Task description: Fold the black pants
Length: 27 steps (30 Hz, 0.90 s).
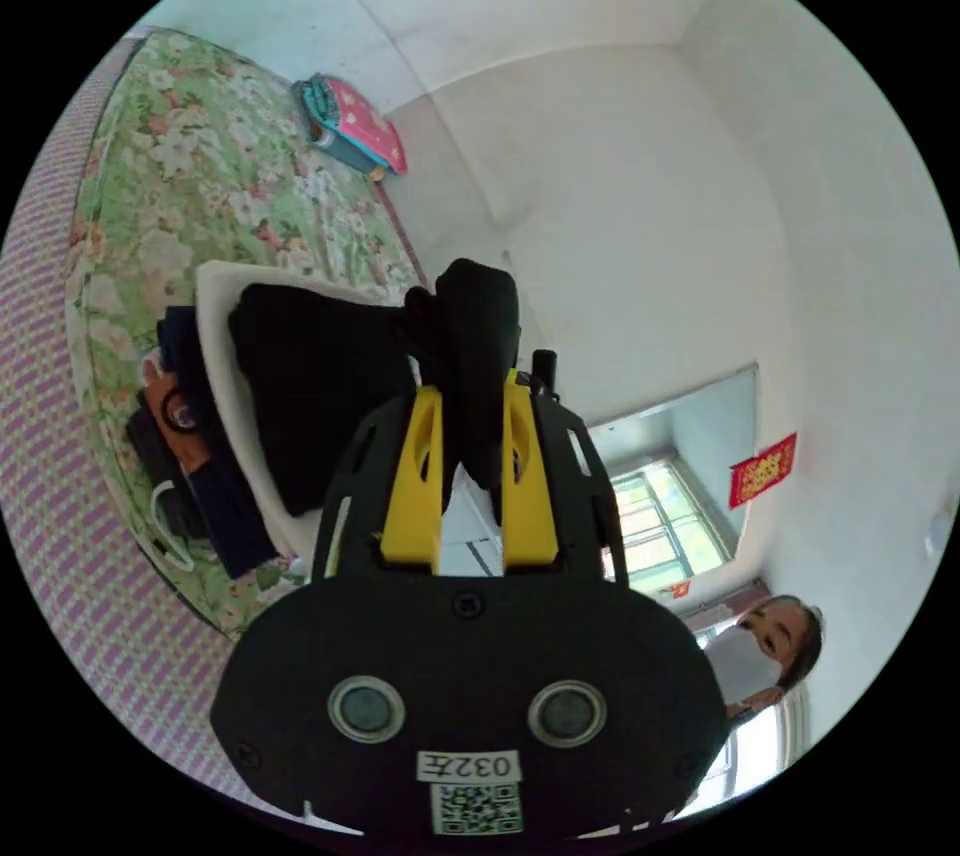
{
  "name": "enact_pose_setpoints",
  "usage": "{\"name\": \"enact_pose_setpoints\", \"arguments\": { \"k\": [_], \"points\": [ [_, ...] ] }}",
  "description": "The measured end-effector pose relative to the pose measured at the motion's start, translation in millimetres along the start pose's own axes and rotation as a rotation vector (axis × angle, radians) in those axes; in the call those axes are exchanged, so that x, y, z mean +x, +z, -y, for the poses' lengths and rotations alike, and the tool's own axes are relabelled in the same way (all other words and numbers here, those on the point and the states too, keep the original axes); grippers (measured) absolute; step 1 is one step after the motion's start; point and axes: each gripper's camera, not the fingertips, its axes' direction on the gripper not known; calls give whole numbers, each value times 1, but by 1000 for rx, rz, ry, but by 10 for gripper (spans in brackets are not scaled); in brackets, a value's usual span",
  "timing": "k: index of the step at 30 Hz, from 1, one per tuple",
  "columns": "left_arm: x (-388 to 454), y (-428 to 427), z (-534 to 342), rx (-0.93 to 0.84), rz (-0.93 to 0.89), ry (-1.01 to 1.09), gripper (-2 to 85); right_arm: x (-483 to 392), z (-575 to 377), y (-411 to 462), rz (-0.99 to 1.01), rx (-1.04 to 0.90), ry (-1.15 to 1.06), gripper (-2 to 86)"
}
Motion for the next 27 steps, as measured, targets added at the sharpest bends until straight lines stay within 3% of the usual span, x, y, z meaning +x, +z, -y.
{"name": "enact_pose_setpoints", "arguments": {
  "k": [3, 4, 7, 13, 20, 24, 27],
  "points": [
    [-56, 16, 13, -51, 206, -101, 66, 62, 13, 25, -100, -37, 172, 88],
    [-79, 19, 12, -44, 165, -96, 71, 86, 13, 37, -134, -67, 218, 93],
    [-122, 16, 5, 26, -57, -126, 73, 125, 2, 43, 98, 36, 246, 86],
    [-119, 13, -8, 68, -154, -69, 46, 121, -17, 24, 166, 150, 158, 91],
    [-85, -49, -108, 164, 198, 200, -7, 38, -143, -1, -210, 438, -143, 76],
    [-123, -56, -211, 38, 356, 146, -9, 30, -239, 57, -267, 392, -193, 44],
    [-170, -59, -318, -53, 441, -50, -9, 49, -297, 132, -299, 200, -63, 8]
  ]
}}
